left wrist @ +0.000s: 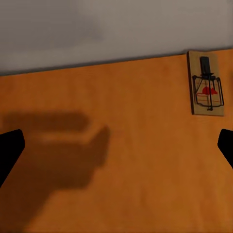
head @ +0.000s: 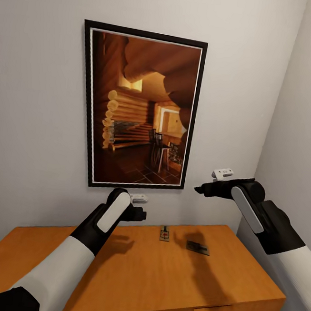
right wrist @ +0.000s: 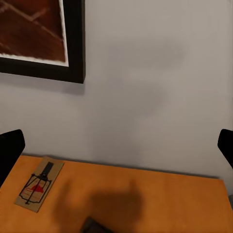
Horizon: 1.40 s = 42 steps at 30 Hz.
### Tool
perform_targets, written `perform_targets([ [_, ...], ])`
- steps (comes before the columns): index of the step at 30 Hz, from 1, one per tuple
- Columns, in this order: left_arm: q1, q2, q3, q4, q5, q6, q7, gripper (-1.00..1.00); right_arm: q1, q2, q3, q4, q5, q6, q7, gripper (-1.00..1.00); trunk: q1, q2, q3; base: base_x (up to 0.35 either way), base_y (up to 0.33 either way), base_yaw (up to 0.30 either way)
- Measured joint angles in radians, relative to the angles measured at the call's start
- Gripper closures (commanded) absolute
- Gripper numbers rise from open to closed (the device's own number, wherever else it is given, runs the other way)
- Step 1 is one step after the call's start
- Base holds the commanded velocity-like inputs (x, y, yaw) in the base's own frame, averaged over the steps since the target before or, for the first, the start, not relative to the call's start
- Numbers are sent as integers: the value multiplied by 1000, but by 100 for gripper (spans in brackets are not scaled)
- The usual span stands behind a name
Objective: Take the four mousetraps from the cabinet in the bathroom and place them on the bathroom floor. Make sure all four end up on the same floor surface, and ensure that at least two of them are either under or directly next to the same bathroom sink.
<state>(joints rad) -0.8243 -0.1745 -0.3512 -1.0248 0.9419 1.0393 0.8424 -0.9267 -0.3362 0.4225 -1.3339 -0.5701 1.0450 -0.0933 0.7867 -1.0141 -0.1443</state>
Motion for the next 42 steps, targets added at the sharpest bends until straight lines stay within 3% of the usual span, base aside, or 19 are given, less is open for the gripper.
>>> perform_targets([
  [31,0,0,-1,-1,0,-1,1,-100,0,0,0,26,1,0,-3,-100,0,0,0,0,-3,0],
  [42,0,0,0,-1,0,-2,0,-100,0,0,0,49,3,0,-4,-100,0,0,0,0,-192,0],
])
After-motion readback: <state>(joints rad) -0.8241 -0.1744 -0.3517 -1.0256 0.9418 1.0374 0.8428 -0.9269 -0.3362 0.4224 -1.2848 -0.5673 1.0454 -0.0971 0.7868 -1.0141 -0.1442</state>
